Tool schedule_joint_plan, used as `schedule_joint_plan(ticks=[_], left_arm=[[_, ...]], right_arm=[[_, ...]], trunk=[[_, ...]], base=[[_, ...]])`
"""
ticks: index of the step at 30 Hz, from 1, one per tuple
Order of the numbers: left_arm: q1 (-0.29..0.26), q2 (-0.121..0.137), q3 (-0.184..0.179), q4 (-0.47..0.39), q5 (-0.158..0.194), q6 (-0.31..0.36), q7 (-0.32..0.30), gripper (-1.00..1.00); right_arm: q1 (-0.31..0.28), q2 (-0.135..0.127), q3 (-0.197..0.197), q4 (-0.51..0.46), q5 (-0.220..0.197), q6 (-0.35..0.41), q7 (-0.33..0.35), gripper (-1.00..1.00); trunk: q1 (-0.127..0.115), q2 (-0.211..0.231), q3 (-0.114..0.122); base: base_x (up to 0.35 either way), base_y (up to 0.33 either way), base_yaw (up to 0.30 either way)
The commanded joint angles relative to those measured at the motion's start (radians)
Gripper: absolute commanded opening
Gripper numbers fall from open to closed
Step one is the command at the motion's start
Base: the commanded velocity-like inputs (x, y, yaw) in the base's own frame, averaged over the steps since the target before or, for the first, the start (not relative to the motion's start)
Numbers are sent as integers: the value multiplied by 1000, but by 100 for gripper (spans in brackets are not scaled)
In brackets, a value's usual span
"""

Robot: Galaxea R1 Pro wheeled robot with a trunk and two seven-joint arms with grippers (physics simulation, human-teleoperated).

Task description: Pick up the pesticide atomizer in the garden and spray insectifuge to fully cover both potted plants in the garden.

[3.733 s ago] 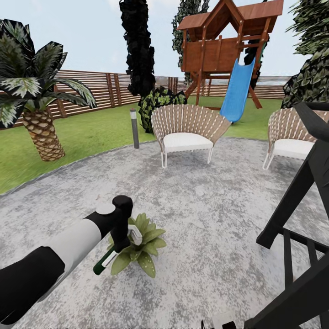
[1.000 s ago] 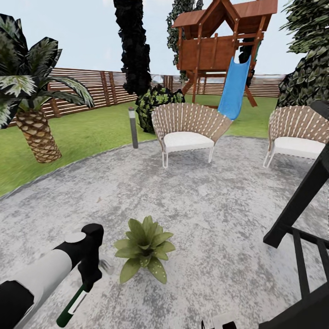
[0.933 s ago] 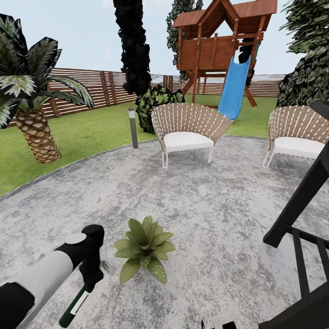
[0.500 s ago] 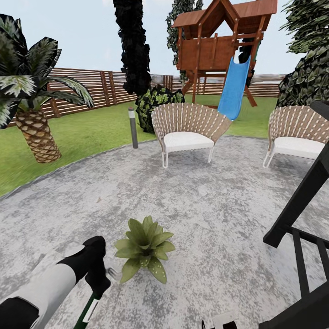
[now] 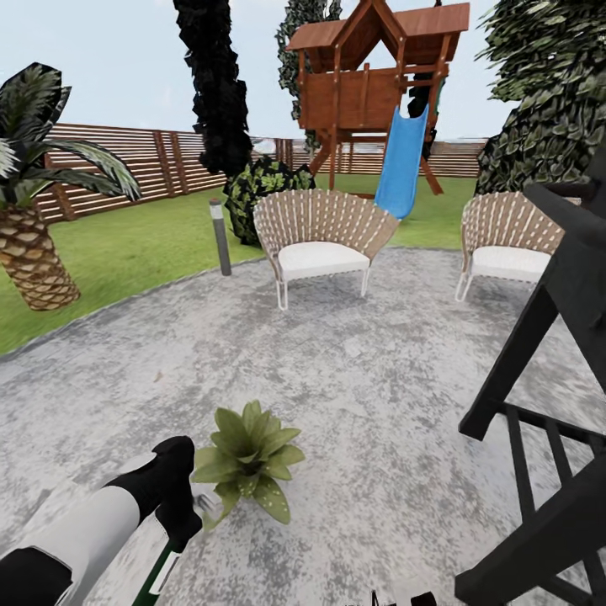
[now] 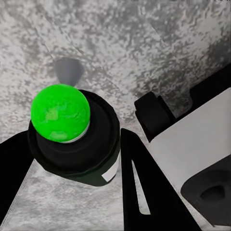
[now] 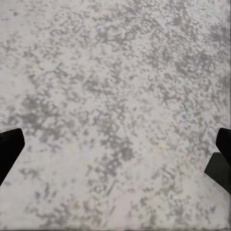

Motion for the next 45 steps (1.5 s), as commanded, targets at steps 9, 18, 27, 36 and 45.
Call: schedule_joint_plan(ticks=[9, 18, 27, 36, 45], left_arm=[[5, 10, -5, 41, -5, 6, -19, -100], [-1, 4, -6, 29, -8, 12, -20, -100], [-5, 2, -9, 27, -12, 8, -20, -100], [-21, -11, -7, 15, -12, 7, -22, -100], [-41, -24, -8, 14, -12, 8, -23, -100]], right_arm=[[-1, 1, -8, 1, 11, -3, -4, 100], [-1, 1, -8, 1, 11, -3, -4, 100], [-1, 2, -8, 1, 11, -3, -4, 100], [-1, -6, -7, 0, 14, -3, -4, 100], [-1, -6, -5, 1, 12, -3, -1, 100]], trunk=[[0, 0, -1], [15, -28, -23], [34, -63, -49], [34, -63, -49], [34, -63, -49]], base=[[74, 67, -36], [0, 0, 0], [0, 0, 0], [0, 0, 0], [15, 130, 0]])
